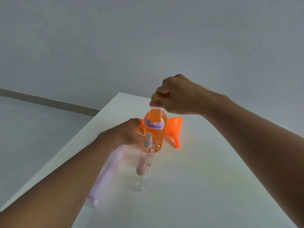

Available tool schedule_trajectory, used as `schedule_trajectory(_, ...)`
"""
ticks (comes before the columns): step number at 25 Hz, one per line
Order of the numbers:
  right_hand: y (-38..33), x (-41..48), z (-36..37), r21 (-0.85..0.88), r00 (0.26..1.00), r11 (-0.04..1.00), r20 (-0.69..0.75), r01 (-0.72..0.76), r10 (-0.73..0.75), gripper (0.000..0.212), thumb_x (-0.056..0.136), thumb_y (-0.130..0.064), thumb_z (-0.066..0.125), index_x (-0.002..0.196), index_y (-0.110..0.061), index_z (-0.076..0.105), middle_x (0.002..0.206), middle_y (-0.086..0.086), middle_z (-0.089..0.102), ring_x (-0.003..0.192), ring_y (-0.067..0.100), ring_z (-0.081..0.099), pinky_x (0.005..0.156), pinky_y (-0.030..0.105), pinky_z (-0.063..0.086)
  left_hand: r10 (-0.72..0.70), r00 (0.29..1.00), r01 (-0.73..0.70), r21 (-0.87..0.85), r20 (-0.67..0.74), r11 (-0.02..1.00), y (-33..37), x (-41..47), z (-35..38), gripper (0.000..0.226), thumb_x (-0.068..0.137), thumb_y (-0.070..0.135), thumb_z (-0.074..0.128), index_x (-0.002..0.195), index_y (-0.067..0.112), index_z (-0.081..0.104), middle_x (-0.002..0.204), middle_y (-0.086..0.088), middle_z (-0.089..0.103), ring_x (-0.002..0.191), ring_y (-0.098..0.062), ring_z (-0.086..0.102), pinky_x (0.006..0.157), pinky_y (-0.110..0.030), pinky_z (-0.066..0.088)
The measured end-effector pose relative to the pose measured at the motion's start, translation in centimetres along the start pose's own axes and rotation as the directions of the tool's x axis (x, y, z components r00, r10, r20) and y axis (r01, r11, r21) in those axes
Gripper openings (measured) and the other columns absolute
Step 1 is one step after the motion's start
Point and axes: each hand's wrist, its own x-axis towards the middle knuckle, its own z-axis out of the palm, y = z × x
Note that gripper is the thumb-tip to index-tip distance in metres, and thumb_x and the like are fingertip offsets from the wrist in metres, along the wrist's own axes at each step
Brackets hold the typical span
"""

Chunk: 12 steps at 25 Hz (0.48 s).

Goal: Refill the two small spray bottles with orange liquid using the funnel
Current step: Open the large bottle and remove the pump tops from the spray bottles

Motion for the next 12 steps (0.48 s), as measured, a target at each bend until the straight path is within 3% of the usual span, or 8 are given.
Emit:
schedule_trajectory(5,-0.1,0.2,-0.9,0.026,0.999,0.999,0.042,0.029,-0.030,0.024,0.095,-0.040,0.064,0.100,-0.020,0.076,0.085,-0.005,0.058,0.084,0.012,0.057,0.068,0.034,0.054,-0.007,1.000,0.007,0.060,-0.007,0.998,0.0,-0.1,0.0,0.053,0.063,0.068,0.067,0.106,0.036,0.068,0.100,0.014,0.073,0.093,-0.011,0.068,0.090,-0.041,0.056)
schedule_trajectory(8,-0.1,0.3,-1.5,-0.006,0.991,0.997,0.106,0.079,-0.078,0.017,0.094,-0.016,0.064,0.108,-0.021,0.074,0.096,-0.004,0.059,0.095,0.016,0.057,0.071,0.034,0.053,-0.021,1.000,0.020,0.083,0.005,0.996,0.1,0.0,-0.1,0.054,0.059,0.071,0.064,0.101,0.038,0.068,0.097,0.013,0.074,0.091,-0.014,0.069,0.089,-0.041,0.057)
schedule_trajectory(10,0.1,0.1,-1.9,-0.045,0.981,0.990,0.152,0.132,-0.124,0.042,0.086,0.007,0.062,0.117,-0.021,0.071,0.108,-0.002,0.061,0.102,0.019,0.058,0.077,0.036,0.057,-0.033,0.999,0.032,0.096,0.004,0.995,0.4,0.1,-0.2,0.047,0.062,0.067,0.066,0.097,0.036,0.069,0.092,0.012,0.074,0.088,-0.016,0.069,0.089,-0.041,0.057)
schedule_trajectory(12,0.4,-0.1,-2.1,-0.045,0.977,0.989,0.167,0.141,-0.131,0.054,0.084,0.010,0.066,0.125,-0.025,0.067,0.119,-0.003,0.063,0.108,0.019,0.060,0.088,0.037,0.059,-0.036,0.999,0.036,0.118,0.004,0.992,0.6,0.2,-0.3,0.042,0.069,0.061,0.068,0.100,0.033,0.069,0.094,0.009,0.074,0.089,-0.016,0.069,0.089,-0.039,0.056)
